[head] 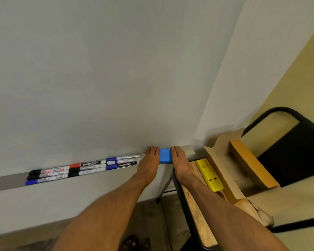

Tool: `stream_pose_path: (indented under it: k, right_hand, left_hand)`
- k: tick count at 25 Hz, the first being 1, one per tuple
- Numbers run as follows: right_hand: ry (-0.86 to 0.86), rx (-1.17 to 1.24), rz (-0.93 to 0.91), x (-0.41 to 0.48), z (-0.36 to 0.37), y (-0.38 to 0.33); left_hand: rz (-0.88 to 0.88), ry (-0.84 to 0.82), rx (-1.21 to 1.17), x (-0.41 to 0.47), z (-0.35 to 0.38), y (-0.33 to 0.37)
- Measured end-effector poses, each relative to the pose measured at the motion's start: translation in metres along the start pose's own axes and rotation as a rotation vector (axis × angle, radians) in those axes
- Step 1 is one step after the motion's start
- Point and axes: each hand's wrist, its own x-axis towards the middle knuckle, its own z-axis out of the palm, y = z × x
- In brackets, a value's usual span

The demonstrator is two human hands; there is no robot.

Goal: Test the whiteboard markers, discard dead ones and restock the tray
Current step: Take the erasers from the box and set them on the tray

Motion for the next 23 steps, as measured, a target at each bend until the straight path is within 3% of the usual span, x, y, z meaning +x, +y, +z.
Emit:
stream_pose_path:
  k: [5, 12, 23]
  right_hand:
    - [-0.006, 0.004, -0.066, 0.015, 0.007, 0.001]
    - [0.121, -0.237, -0.247, 0.026, 0.019, 0.014]
    - [0.031, -0.169, -0.109, 0.031, 0.03, 0.006]
  left_hand:
    - [-0.047, -0.002, 0.016, 0.005, 0.001, -0.01]
    - [-0.09, -0.044, 0.118, 0.002, 0.003, -0.01]
    - [-0.155, -0.074, 0.174, -0.003, 0.008, -0.007]
